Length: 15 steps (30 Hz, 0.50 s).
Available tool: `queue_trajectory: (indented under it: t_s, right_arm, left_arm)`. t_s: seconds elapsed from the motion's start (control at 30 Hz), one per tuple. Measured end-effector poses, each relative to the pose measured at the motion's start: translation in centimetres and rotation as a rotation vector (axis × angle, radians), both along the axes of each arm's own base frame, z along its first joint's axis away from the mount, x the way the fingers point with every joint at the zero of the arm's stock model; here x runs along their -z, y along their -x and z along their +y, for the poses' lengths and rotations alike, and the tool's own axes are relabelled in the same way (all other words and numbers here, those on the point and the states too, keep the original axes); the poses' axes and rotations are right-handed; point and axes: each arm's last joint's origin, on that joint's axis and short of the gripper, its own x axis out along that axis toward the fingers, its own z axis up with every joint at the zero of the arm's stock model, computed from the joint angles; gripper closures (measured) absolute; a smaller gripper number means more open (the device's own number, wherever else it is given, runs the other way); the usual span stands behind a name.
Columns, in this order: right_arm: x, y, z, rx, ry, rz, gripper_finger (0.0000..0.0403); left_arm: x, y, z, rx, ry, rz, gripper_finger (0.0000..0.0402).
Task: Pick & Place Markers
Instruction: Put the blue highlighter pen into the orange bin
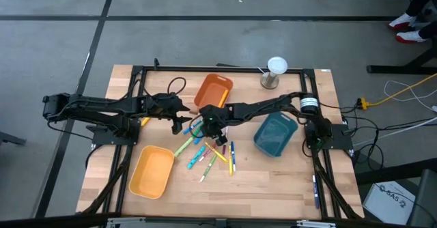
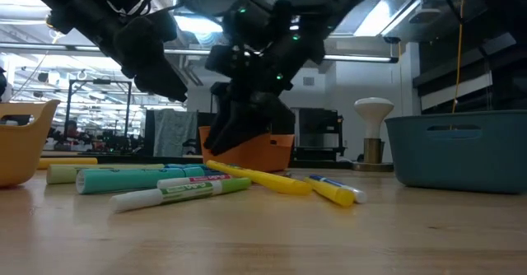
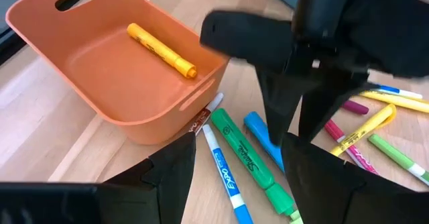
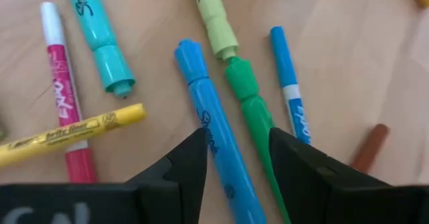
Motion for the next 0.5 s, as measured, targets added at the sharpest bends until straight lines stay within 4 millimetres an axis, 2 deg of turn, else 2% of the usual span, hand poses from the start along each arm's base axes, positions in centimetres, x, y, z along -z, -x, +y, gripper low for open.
queue_trajectory:
  t_s: [0.17,0.5]
  right_arm:
    - [-0.2,-1.2,0.0,-0.014,0.009,0.042,0.0244]
    - [1.7,-1.3,-0.1,-0.041,0.028,0.139,0.0244]
  left_arm:
    - [0.0,0.0,0.0,0.005,0.004,0.0,0.0187]
    - [0.0,0.0,0.0,0.001,0.001,-0.001,0.0187]
